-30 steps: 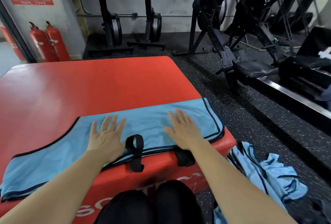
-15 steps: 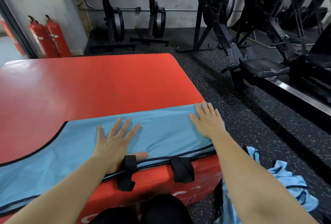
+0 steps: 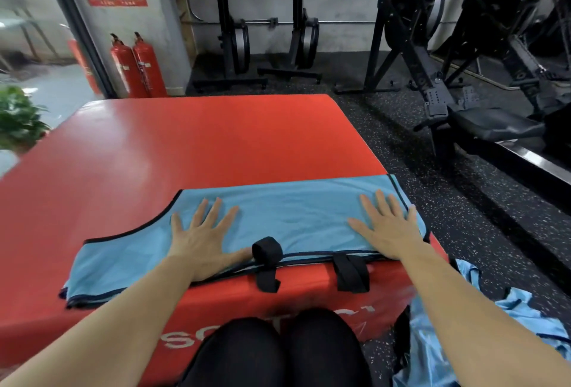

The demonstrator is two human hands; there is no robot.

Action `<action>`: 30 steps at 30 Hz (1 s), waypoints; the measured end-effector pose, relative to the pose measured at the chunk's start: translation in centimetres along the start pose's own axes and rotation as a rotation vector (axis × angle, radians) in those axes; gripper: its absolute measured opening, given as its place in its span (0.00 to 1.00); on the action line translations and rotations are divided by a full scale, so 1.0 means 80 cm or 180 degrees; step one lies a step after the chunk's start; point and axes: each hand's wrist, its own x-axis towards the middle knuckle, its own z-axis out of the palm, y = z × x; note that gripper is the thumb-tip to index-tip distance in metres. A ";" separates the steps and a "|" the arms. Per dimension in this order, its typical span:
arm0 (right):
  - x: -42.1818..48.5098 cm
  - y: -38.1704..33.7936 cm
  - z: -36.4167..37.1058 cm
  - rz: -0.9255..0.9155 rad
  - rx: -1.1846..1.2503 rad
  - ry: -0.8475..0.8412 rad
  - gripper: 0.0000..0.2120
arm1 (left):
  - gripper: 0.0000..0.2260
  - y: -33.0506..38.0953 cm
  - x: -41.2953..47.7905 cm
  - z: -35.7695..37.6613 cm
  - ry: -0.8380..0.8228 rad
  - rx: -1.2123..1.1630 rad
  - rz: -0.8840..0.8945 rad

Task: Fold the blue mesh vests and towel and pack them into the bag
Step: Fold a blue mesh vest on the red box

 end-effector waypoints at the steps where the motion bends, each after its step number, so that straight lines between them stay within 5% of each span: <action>1: -0.005 -0.005 -0.003 0.0000 0.0043 0.0024 0.37 | 0.50 -0.007 -0.005 0.000 0.0018 -0.0032 -0.0013; 7: -0.038 -0.053 0.001 -0.0468 0.0177 -0.0189 0.44 | 0.43 -0.036 -0.034 0.005 0.0168 -0.0337 -0.0215; 13: -0.051 -0.103 -0.045 -0.0509 -0.0230 -0.0163 0.34 | 0.34 -0.083 -0.057 -0.002 0.0324 -0.0709 -0.0313; 18: -0.077 -0.210 -0.055 -0.1214 -0.0206 0.0076 0.29 | 0.28 -0.133 -0.076 -0.009 0.0580 -0.0464 -0.1030; 24: -0.116 -0.308 -0.036 -0.1821 -0.0361 -0.0265 0.29 | 0.22 -0.162 -0.102 -0.021 0.0465 -0.0745 -0.1728; 30: -0.130 -0.322 -0.015 -0.1754 -0.0476 -0.0390 0.29 | 0.10 -0.189 -0.107 -0.020 0.0343 -0.1886 -0.2013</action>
